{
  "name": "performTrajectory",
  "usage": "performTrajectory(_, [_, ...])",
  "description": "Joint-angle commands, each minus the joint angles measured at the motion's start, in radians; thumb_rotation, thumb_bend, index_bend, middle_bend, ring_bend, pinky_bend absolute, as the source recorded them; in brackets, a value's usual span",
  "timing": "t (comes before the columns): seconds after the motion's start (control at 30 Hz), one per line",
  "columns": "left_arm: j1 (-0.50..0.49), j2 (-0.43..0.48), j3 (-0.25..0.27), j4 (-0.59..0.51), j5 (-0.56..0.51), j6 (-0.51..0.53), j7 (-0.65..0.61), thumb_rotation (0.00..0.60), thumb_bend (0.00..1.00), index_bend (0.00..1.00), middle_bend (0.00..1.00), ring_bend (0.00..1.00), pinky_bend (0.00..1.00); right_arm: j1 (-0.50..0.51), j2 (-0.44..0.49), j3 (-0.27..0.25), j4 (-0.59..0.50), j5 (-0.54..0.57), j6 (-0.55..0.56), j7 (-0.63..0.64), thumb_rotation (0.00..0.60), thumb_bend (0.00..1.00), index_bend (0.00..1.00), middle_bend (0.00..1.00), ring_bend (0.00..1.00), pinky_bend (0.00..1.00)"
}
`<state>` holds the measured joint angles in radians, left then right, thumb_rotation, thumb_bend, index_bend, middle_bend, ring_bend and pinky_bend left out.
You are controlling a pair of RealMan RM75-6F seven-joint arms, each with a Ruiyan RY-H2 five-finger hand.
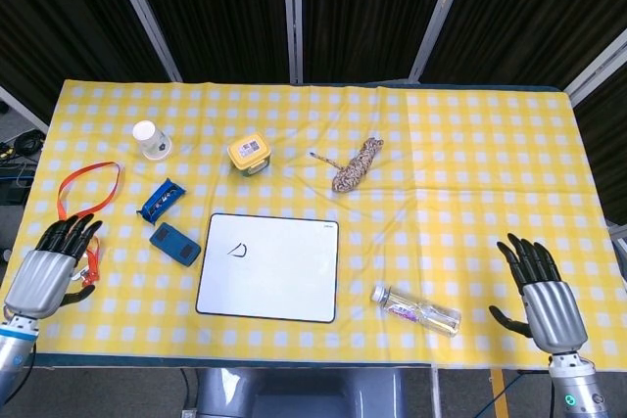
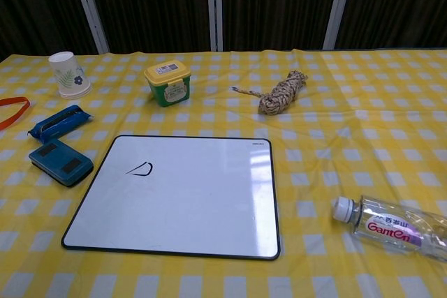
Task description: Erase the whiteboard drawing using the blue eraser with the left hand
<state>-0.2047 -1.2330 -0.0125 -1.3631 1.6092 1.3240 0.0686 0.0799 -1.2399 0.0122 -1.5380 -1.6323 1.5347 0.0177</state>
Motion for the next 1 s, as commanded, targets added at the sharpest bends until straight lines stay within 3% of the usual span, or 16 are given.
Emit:
performTrajectory(0.03, [-0.082,0.018,-0.001,-0.008,0.006,-0.114,0.046,0.6,0.2,0.07,0.0,0.02,0.11,-0.001,0.002,0.002,0.0,0.003,0.001,0.002,0.6,0.07,0.01,0.0,0.0,0.0])
performTrajectory(0.4, [-0.213,-0.025,-0.03,0.01,-0.036,-0.294,0.119,0.6,0.26,0.17,0.03,0.08,0.15,0.002,0.008,0.009,0.0,0.018,-0.007,0.022,0.6,0.07,0.01,0.0,0.0,0.0])
performTrajectory(1.0, [-0.322,-0.147,-0.04,0.047,-0.12,-0.437,0.234,0.6,0.26,0.21,0.06,0.1,0.15,0.003,0.015,0.016,0.0,0.032,-0.01,0.043,0.6,0.07,0.01,0.0,0.0,0.0])
